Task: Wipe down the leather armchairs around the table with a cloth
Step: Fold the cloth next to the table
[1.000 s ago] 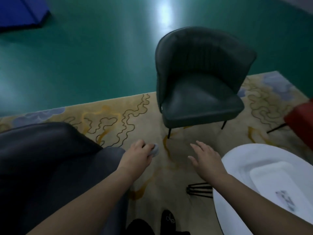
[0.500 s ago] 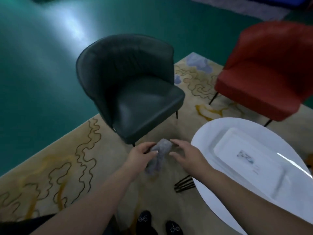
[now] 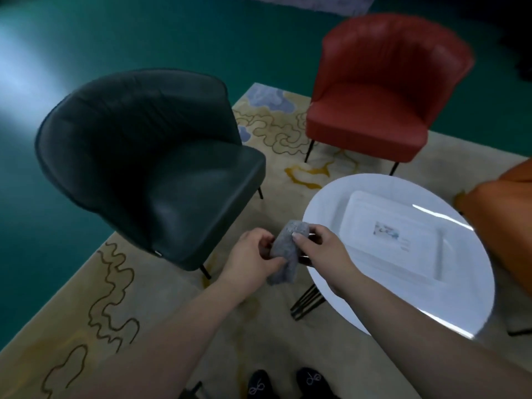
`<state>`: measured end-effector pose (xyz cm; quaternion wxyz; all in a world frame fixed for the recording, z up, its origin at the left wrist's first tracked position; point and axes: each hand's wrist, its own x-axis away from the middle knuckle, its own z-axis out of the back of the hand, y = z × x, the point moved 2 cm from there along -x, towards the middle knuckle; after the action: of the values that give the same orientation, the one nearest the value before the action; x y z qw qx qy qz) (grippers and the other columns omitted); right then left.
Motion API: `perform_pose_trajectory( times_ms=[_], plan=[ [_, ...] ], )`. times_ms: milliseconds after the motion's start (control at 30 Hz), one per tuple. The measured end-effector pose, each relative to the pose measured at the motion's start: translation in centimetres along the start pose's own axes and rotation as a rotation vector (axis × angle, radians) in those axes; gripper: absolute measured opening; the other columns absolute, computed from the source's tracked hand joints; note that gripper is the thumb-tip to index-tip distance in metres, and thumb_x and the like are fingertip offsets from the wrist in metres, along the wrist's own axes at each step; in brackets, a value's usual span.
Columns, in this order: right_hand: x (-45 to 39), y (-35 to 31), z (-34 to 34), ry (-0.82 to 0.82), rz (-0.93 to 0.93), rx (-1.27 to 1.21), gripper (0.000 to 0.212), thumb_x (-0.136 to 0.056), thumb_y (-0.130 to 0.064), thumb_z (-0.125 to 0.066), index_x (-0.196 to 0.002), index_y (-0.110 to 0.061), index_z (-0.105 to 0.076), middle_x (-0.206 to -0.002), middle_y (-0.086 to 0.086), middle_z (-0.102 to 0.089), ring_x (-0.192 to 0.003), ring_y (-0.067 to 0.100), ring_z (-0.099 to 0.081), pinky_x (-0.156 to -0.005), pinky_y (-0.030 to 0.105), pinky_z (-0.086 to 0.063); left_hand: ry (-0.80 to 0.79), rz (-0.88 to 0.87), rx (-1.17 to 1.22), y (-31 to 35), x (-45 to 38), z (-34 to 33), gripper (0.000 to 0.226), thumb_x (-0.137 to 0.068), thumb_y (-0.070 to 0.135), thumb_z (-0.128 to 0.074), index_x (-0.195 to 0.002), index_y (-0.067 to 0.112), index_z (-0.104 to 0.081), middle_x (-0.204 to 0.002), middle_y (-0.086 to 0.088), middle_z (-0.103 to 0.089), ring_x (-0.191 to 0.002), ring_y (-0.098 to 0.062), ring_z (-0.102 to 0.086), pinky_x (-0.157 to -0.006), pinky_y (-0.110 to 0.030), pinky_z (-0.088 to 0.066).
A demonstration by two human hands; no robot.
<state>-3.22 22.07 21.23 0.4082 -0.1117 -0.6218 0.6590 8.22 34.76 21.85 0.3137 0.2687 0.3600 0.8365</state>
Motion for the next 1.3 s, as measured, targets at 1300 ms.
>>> perform_pose_trajectory(
  times_ms=[1300],
  plan=[
    [-12.7,10.1,31.0,0.184,-0.179,-0.062,0.064,-0.084,-0.026,-0.072,-0.134,-0.04,-0.035,-0.096,0.001,-0.061,-0.08,0.012,-0.065,-0.067,0.021,-0.054,-0.541,0.151,0.444,17.9,-19.8,-28.3,0.065,-0.091,0.005,-0.062,-0.133,0.048,-0.036,-0.116,-0.002,-0.064,-0.096,-0.015,-0.068,-0.078,-0.029,-0.058]
  ],
)
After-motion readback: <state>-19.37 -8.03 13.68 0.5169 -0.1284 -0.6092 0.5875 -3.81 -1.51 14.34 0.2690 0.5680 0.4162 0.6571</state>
